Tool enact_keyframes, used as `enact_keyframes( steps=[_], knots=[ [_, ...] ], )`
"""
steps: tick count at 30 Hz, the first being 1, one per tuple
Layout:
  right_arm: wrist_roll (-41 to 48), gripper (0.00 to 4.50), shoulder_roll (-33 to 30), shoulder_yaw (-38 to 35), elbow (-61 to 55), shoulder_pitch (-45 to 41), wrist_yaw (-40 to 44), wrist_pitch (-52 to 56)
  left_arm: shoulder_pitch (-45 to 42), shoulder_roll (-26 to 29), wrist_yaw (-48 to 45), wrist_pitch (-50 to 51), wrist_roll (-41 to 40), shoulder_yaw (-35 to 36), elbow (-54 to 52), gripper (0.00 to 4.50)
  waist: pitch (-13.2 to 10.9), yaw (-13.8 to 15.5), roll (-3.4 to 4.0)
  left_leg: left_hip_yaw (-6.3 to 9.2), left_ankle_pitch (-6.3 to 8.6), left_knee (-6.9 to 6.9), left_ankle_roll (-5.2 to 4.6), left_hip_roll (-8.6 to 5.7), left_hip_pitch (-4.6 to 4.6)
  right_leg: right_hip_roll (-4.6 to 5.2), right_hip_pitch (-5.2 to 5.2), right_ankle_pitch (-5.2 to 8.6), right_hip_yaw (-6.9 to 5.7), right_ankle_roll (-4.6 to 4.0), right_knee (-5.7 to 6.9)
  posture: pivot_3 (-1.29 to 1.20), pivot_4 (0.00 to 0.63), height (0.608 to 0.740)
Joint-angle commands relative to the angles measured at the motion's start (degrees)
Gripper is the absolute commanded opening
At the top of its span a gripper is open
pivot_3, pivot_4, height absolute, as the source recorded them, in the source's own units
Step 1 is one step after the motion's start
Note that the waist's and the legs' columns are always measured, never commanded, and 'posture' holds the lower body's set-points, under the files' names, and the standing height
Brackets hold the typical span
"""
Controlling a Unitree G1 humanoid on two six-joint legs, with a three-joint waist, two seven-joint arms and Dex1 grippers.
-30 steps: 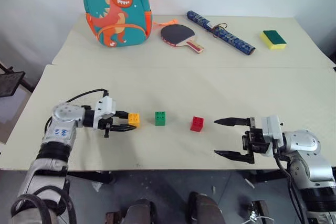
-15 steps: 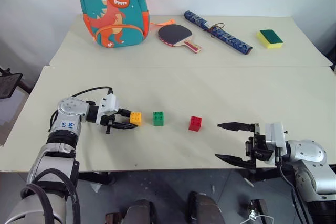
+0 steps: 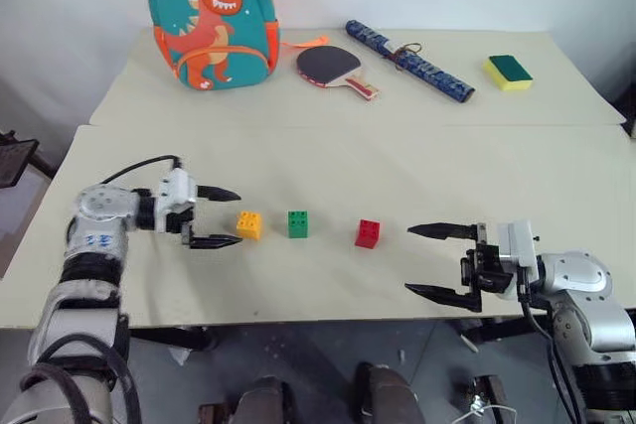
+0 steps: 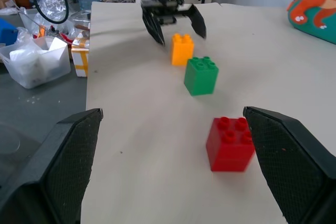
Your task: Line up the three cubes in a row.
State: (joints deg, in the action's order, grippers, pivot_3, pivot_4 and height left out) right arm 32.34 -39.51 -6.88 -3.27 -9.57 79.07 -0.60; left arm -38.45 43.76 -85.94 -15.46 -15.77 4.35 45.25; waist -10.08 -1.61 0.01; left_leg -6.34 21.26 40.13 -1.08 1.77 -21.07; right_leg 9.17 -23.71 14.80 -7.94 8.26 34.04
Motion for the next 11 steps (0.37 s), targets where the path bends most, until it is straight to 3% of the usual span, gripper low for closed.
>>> enact_keyframes(
  steps=[1, 6, 11],
  knots=[
    [0.91, 4.50, -3.57, -2.14, 3.10, -3.95, 2.79, 1.00, 8.26, 5.94, 2.94, 7.30, -3.97, 6.31, -12.56, 4.49, -0.01, -0.22, 0.02, -0.01, 0.01, -0.03, 0.01, 0.00, 0.02, 0.00, -0.01, 0.00, 0.01, 0.00, 0.00, 0.00, 0.150, 0.740],
    [0.40, 4.50, -7.81, -1.69, 5.52, -8.41, 5.46, 3.45, 18.22, 9.05, 8.63, 16.32, -6.83, 11.64, -26.42, 4.49, -0.03, 0.56, 0.03, 0.07, 0.01, 0.06, 0.01, 0.02, 0.01, 0.03, 0.03, 0.00, 0.03, 0.00, 0.02, 0.00, 0.150, 0.740],
    [-1.10, 4.50, -8.73, 0.06, 6.82, -12.79, 6.30, 4.43, 22.52, 8.47, 16.26, 18.85, -6.97, 15.85, -31.59, 4.49, -0.03, 1.53, 0.03, 0.07, 0.01, 0.16, 0.01, 0.00, -0.01, 0.05, 0.07, 0.00, 0.07, 0.00, 0.01, 0.00, 0.150, 0.740]
  ],
)
